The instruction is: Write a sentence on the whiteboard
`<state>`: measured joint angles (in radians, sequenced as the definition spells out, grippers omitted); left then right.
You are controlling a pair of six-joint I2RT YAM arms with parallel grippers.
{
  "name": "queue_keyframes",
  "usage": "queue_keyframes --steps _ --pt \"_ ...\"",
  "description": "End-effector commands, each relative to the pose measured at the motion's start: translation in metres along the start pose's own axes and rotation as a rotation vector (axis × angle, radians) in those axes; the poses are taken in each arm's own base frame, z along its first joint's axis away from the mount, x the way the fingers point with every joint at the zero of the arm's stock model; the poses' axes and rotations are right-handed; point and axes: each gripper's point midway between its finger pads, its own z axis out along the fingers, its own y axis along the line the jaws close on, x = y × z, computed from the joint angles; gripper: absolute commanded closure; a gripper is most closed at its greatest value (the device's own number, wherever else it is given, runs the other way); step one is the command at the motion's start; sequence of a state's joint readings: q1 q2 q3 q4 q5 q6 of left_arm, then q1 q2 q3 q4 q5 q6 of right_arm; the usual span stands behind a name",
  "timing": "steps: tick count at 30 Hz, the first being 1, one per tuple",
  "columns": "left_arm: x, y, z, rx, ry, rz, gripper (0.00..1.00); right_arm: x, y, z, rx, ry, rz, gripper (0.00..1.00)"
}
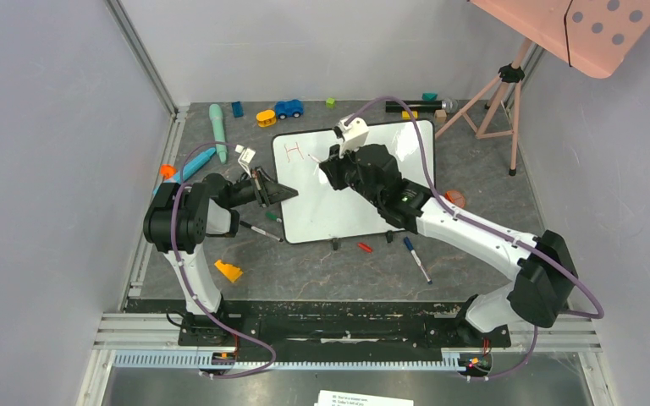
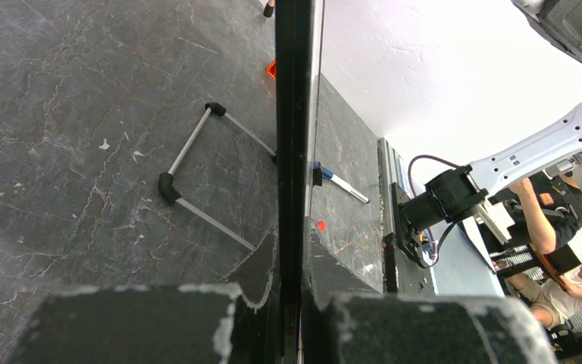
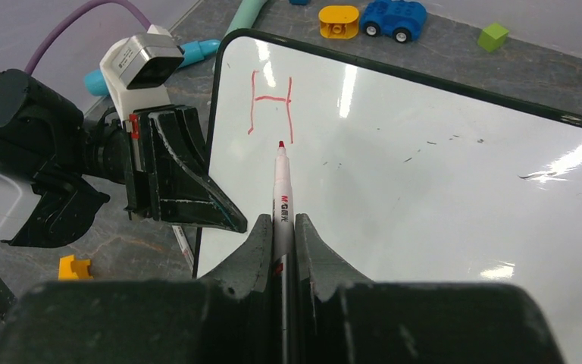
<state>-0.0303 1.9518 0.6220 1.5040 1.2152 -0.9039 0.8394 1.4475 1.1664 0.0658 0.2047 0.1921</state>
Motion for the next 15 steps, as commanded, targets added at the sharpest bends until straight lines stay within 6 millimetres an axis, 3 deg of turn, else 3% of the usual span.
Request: queue_keyframes --steps 1,10,15 --pt "-0.005 0.000 -0.001 0.005 -0.019 0.124 0.98 -0.024 0.009 -0.001 -0.038 -0.040 0.016 1.00" --pt "-0.006 0.004 0.000 0.001 -0.023 0.105 0.98 -0.024 -0.017 -0.014 0.082 0.003 -0.083 1.00" --pt "-0.005 0.003 0.000 0.006 -0.017 0.110 0.98 -0.031 -0.012 -0.010 0.041 0.006 -0.169 1.00"
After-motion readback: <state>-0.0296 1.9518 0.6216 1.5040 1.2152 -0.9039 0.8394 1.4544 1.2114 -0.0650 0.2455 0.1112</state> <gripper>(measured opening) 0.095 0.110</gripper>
